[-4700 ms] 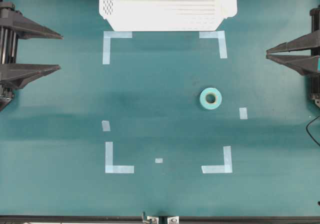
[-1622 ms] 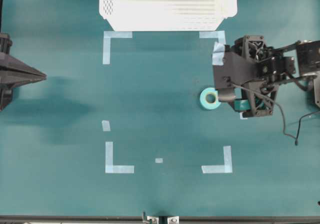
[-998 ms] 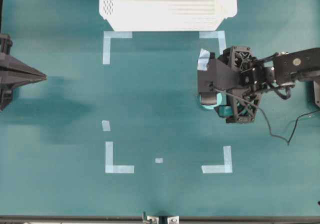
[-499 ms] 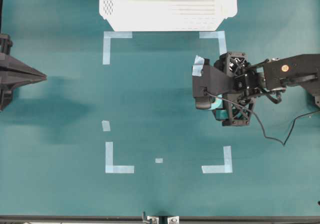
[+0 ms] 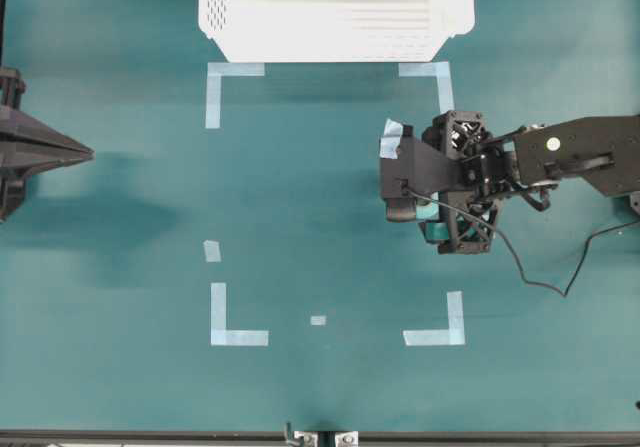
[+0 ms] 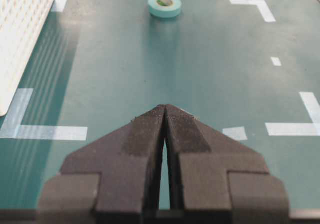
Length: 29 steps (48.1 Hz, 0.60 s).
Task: Put the tape into the white basket.
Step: 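Close the right gripper on the tape roll and lift it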
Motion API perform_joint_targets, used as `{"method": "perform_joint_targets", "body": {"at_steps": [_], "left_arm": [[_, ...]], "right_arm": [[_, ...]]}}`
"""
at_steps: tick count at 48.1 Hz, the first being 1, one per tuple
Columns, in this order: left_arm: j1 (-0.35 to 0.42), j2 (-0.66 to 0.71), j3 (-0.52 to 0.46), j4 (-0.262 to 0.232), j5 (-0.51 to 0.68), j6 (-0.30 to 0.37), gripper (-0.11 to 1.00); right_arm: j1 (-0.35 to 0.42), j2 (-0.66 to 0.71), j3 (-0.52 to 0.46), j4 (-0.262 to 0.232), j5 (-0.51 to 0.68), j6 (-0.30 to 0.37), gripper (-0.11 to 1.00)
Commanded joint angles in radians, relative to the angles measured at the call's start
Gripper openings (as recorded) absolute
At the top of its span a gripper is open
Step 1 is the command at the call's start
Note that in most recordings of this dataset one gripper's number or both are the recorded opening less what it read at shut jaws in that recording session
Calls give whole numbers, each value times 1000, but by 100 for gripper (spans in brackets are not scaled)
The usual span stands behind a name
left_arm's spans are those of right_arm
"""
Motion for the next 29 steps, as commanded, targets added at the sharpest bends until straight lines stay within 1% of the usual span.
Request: {"method": "perform_joint_targets", "body": {"at_steps": [1,5,12,21,29], "left_arm": [[-5,9,-11,3,-11,-2,-11],[-5,8,-9,3,-11,-3,-11],[-5,9,-9,3,-12,-5,-11],[-3,8,-9,3,-12,-5,-11],[-5,8,-9,3,-12,-5,-11]], "right_arm": [[3,0,-8,-2,-9,2,98],[2,9,-3,-3,-20,2,98],[-3,12,12,-25,-44,2,98],[-15,12,29,-29,-55,25,98],[-15,15,35,-31,-98,37,98]]}}
